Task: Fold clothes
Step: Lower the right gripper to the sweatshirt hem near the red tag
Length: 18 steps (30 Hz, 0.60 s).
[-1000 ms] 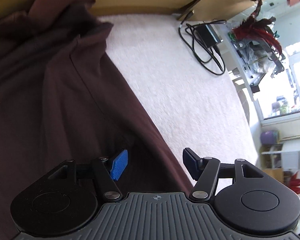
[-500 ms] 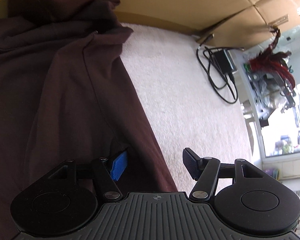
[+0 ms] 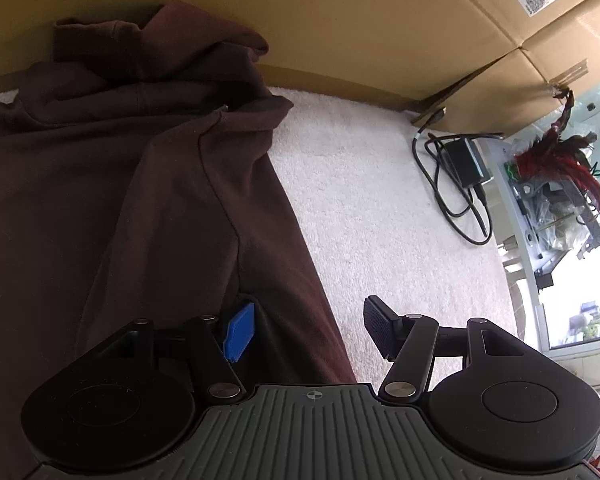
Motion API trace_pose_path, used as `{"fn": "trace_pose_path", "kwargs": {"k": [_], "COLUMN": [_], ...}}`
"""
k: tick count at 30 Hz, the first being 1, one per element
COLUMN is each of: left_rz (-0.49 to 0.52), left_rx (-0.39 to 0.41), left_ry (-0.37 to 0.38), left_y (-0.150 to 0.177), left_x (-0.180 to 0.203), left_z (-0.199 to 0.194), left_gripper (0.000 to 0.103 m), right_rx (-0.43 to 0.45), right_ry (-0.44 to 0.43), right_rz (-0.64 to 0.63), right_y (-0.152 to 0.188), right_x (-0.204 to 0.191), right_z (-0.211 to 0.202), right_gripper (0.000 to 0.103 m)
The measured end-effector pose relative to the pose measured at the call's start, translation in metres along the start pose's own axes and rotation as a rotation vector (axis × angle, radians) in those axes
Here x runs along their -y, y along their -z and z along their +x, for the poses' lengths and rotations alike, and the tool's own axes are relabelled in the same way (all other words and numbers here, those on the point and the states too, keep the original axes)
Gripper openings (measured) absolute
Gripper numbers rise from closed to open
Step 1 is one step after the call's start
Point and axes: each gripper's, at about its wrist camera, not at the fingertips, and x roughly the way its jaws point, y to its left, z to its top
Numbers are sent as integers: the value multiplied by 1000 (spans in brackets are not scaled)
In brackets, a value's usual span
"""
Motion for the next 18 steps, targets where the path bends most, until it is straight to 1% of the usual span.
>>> {"fn": "trace_pose_path", "kwargs": {"k": [2,3,4,5,6,8,12,15,16,18], "left_rz": [-1,-1,-1,-2,-1,-12,-3,15,19,16], "left_rx": [1,3,4,6,9,16,8,3,2,0], "left_ry": [-2,-3,-5,-6,-8,-11,-18,-19,-18,-15], "left_y": [0,-1,-1,-1,-3,-5,-6,-6,-6,-7], "left_x": [0,0,0,0,0,-2,-3,-3,-3,-3], "left_z": [0,-1,-1,-2,-2,-3,-1,-1,-1,-1], "left_gripper": [73,73,73,73,73,73,73,74,74,74], "right_rx": [-13,-25,-34,-37,-36,-38,-41,-11,-5,-12], "right_ry": [11,12,12,11,-6,-49,-62,-103,-107,-75], "right_rz": [-9,-10,-13,-13,1,33,27,54,67,76], "right_y": [2,3,4,4,3,3,9,16,20,30], "right_x": [0,1,1,1,2,3,0,8,14,24], "right_z": [6,9,12,13,12,12,14,-6,-15,-32], "right_gripper": [38,33,15,10,9,9,12,22,24,24]}}
